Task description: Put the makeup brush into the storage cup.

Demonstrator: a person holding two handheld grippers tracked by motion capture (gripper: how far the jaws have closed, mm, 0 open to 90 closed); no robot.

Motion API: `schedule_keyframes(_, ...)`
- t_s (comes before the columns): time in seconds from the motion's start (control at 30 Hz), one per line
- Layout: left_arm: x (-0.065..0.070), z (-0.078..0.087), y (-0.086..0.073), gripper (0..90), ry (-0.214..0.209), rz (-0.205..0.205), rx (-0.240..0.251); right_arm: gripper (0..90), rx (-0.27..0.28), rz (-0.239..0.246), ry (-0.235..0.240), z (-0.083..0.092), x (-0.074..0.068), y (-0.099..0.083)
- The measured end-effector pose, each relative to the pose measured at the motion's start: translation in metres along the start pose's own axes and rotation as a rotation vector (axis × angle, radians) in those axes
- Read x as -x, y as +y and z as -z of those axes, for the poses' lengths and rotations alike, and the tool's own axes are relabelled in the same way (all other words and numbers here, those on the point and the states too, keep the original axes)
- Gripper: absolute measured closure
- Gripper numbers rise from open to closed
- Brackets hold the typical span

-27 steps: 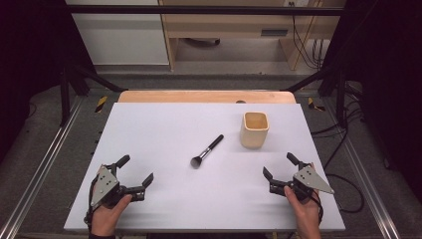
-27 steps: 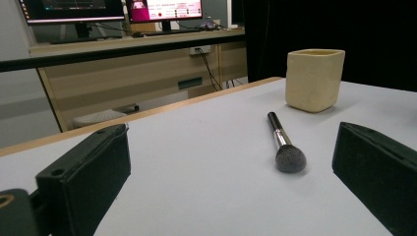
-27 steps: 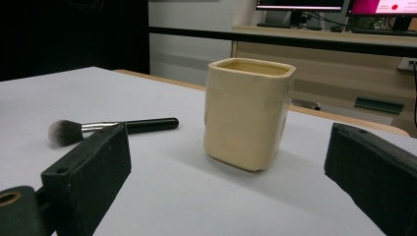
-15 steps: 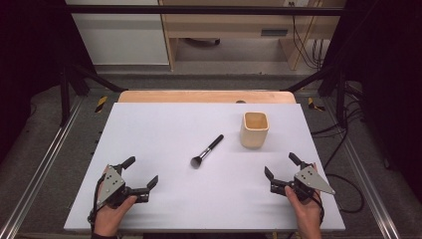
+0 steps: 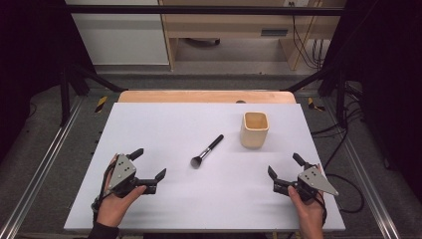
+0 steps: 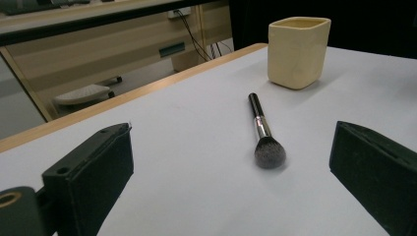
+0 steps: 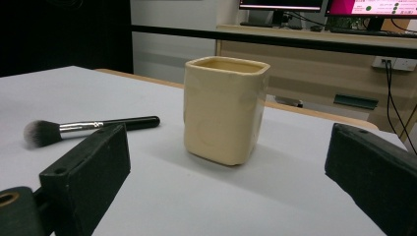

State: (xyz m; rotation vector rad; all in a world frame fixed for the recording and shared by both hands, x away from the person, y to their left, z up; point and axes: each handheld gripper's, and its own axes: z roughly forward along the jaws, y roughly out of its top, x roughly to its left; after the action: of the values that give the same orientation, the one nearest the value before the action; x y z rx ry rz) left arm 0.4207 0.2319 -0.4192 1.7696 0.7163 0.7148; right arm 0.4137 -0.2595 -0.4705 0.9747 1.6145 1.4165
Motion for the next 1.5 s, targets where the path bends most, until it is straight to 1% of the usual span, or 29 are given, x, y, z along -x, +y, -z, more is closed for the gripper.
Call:
schedule_keyframes(0.03,0.001,-0.002,0.002,2.6,-0.007,0.006,-0.006,3.4,-0.001,-0.001,0.000,0.000,0.000,0.000)
schedule_keyframes(0.07,0.001,-0.005,0.004,2.7,-0.011,0.004,-0.019,3.4,0.000,-0.001,-0.001,0.000,0.000,0.000)
schedule_keyframes(0.23,0.007,-0.015,0.016,2.8,-0.023,-0.031,-0.077,3.3,-0.001,0.002,-0.005,0.000,0.000,0.000)
schedule_keyframes(0.27,0.009,-0.017,0.019,2.8,-0.024,-0.040,-0.083,3.2,0.004,-0.005,-0.005,0.000,0.000,0.000)
schedule_keyframes(0.4,0.015,-0.026,0.025,2.8,-0.050,-0.055,-0.104,3.1,0.004,-0.002,-0.006,0.001,0.001,0.000)
schedule_keyframes(0.47,0.018,-0.031,0.027,2.8,-0.064,-0.073,-0.119,3.0,0.007,-0.002,-0.007,0.001,0.002,0.000)
schedule_keyframes(0.67,0.023,-0.043,0.033,2.7,-0.091,-0.110,-0.143,3.0,-0.003,0.004,-0.009,0.000,0.000,0.000)
schedule_keyframes(0.73,0.025,-0.048,0.034,2.7,-0.103,-0.116,-0.162,2.9,-0.008,0.012,-0.007,0.000,0.000,0.000)
schedule_keyframes(0.77,0.025,-0.050,0.035,2.7,-0.104,-0.124,-0.172,2.9,-0.005,0.007,-0.009,0.000,-0.001,0.000)
schedule_keyframes(0.93,0.028,-0.061,0.038,2.7,-0.113,-0.122,-0.194,2.9,-0.003,0.009,-0.009,0.000,0.000,0.000)
schedule_keyframes(1.03,0.030,-0.068,0.039,2.7,-0.121,-0.111,-0.203,2.9,0.001,0.010,-0.009,0.001,0.001,0.000)
schedule_keyframes(1.13,0.030,-0.074,0.040,2.7,-0.127,-0.119,-0.229,2.9,0.001,0.008,-0.011,0.001,0.001,0.000)
schedule_keyframes(1.17,0.031,-0.078,0.040,2.7,-0.127,-0.111,-0.232,2.9,0.002,0.010,-0.010,0.001,0.001,0.000)
schedule_keyframes(1.27,0.031,-0.085,0.040,2.9,-0.127,-0.107,-0.251,2.9,-0.002,0.003,-0.013,0.001,0.002,0.000)
schedule_keyframes(1.5,0.035,-0.095,0.041,3.0,-0.134,-0.100,-0.261,2.9,0.004,-0.007,-0.014,0.002,0.004,0.000)
